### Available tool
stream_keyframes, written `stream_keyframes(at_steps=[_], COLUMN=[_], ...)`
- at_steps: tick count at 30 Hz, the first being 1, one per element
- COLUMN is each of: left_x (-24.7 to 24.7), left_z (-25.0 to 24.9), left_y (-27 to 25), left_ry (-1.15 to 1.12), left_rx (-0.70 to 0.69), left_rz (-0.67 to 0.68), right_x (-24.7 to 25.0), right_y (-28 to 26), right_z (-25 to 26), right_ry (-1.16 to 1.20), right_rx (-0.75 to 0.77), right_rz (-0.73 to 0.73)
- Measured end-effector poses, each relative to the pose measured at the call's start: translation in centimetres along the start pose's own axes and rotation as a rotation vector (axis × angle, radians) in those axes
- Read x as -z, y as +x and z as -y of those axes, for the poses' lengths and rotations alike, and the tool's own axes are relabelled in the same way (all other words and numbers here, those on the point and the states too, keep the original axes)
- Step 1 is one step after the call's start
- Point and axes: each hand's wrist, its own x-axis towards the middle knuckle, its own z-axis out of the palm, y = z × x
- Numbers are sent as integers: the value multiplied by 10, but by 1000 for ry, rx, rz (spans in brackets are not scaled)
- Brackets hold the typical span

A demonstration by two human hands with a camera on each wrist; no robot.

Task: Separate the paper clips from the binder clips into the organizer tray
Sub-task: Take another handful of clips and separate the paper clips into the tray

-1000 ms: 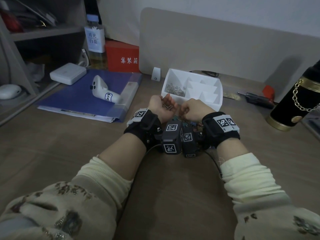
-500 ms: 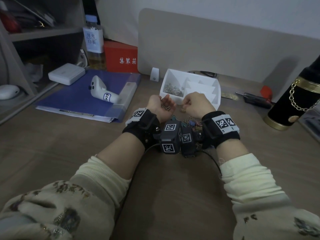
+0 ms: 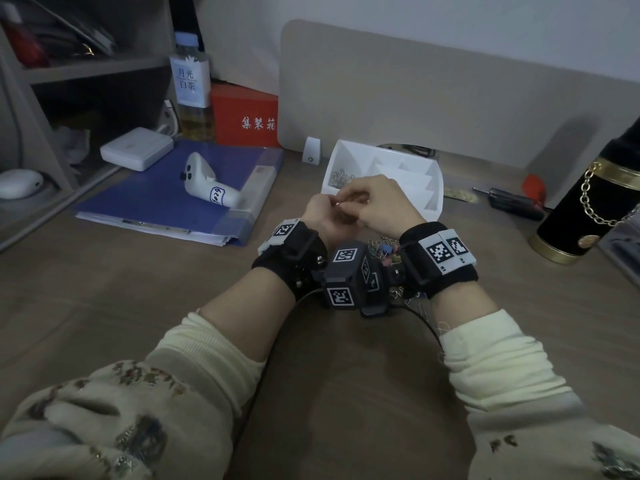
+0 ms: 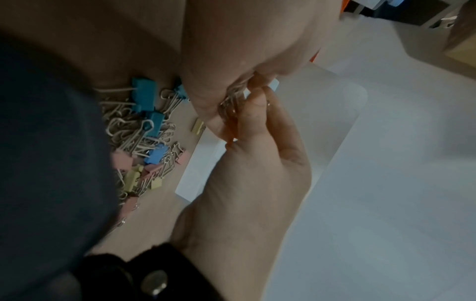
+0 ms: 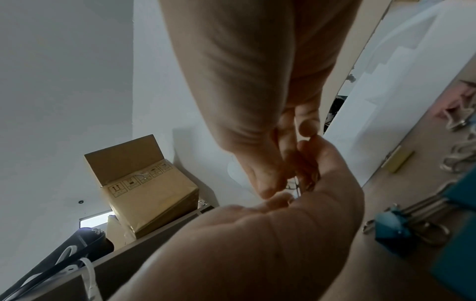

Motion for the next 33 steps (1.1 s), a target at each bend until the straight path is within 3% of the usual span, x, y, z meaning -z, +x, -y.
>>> stream_keyframes(at_steps=[4,11,13,16,22,25,33], left_x=[-2,2,3,5,7,6,3], left_z=[-4,-17,-18,-18,-18,-18,-13], left_y=[-8,-8,-6,-5,-3,-4,-9], left_ry=[-32,-150,-91,-46,0,27,79], left_rx=[-41,-169,-208,-229,-257,-250,-228], left_rz=[-28,-134,-145,-141,-150,-163,-158], right_x=[-3,-5,-10,-17,-17,-14,-7], right_y=[0,2,6,8,2,1,1], right_z=[1,0,-8,-24,-20,-18,-25], right_ry=[132,288,288,121,-237,-323,-236], right_rx=[68,105,2,-146,-209,-207,-228], right_rz=[-38,-312,-252,-44,294,316,182])
